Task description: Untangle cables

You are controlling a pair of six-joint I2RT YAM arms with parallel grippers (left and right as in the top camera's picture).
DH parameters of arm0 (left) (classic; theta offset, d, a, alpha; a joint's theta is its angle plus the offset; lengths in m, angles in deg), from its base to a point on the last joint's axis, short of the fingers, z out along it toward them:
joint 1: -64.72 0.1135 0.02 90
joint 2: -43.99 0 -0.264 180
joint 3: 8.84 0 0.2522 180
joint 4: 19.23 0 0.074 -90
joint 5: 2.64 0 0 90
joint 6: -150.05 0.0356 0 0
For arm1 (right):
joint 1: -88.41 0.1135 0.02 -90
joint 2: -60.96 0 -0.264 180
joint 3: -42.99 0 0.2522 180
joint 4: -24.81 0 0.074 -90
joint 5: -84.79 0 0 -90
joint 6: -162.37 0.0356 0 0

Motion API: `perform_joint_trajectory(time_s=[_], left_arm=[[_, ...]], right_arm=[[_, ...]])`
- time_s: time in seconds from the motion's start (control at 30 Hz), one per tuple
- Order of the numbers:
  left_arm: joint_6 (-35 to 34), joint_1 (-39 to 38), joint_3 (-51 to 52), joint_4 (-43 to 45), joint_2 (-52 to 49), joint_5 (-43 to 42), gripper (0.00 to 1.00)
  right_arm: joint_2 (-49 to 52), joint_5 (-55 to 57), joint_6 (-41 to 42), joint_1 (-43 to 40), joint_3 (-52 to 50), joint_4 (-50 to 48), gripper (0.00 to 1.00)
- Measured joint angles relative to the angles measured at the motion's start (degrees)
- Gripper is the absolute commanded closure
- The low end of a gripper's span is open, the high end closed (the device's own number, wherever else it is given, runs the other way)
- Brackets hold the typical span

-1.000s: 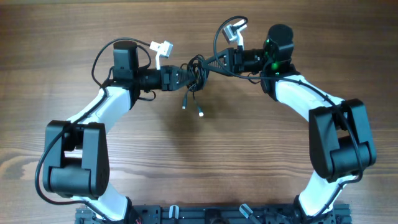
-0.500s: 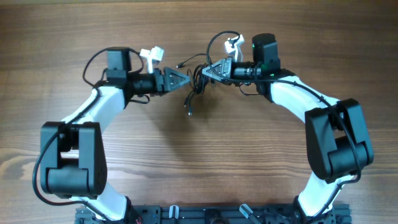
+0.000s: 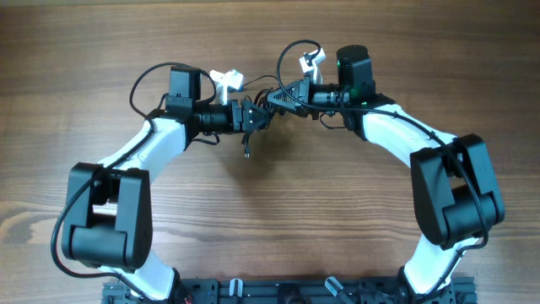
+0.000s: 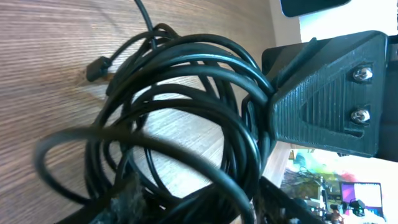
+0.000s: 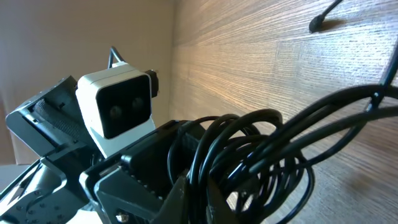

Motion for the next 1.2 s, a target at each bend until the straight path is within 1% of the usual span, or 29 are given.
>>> perform_joint_trajectory(time_s=[0.03,0.07,0.1,0.13,0.17,0.23,0.3,0.4,0.47,0.5,0.57,0.73,0.9,0.97,1.0,1.1,1.17,1.2], left_arm=[[0.3,-0.1,0.0,0.0,0.0,-0.1,0.76],[0.5,-0.2,0.0,0.0,0.1,-0.3,0.91],[0.9,-0.5,0.0,0.2,0.4,-0.6,0.96],[1.5,-0.5,0.0,0.2,0.6,-0.9,0.96],[2.0,-0.6,-0.1,0.2,0.8,-1.1,0.96],[2.1,-0.5,-0.1,0.0,0.8,-0.8,0.96],[2.3,0.5,-0.1,0.0,0.8,-1.2,0.96],[3.5,5.5,-0.1,-1.5,0.8,-6.4,0.96],[3.8,7.2,-0.1,-3.4,0.8,-8.1,0.96],[3.9,7.9,-0.1,-4.8,0.8,-9.3,0.96],[3.9,7.9,0.0,-5.2,0.8,-11.7,0.96],[3.9,7.9,0.0,-5.2,0.8,-21.4,0.96],[3.9,7.9,0.0,-5.2,0.8,-24.2,0.96],[3.9,7.9,0.0,-5.2,0.8,-24.3,0.96],[3.9,7.9,0.0,-5.2,0.8,-24.3,0.96],[3.9,8.0,0.0,-5.1,0.8,-24.5,0.96],[3.9,8.4,0.0,-5.1,0.8,-24.5,0.96],[3.9,9.0,0.0,-5.2,0.8,-24.5,0.96]], right_arm=[[0.0,-0.2,0.2,0.0,0.0,0.0,0.96],[0.0,-0.2,0.3,0.1,0.0,0.0,0.96],[0.0,-0.2,0.4,0.2,0.0,0.0,0.89],[0.0,-0.2,0.4,0.2,0.0,0.0,0.82],[0.1,-0.3,0.5,0.2,0.0,0.0,0.77],[0.1,-0.9,0.1,0.2,0.0,-0.2,0.63],[0.1,-1.9,-0.3,0.2,0.0,-0.2,0.59],[0.1,-3.1,-1.2,0.2,0.0,-0.3,0.6],[0.1,-3.6,-1.9,0.2,0.0,-0.2,0.6],[0.1,-4.1,-2.5,0.2,0.0,-0.3,0.63],[0.1,-5.3,-4.2,0.4,0.0,-0.3,0.66],[0.1,-6.6,-8.5,2.5,0.0,-0.7,0.67],[0.1,-7.6,-8.9,2.6,0.0,-2.6,0.67],[0.1,-8.7,-9.6,2.6,0.0,-3.3,0.71],[0.1,-9.2,-10.0,2.6,0.0,-3.3,0.66],[0.1,-9.6,-10.4,2.5,0.0,-3.2,0.61],[0.1,-9.9,-11.0,2.3,0.0,-3.3,0.55],[0.1,-10.2,-11.5,1.9,0.0,-3.3,0.55]])
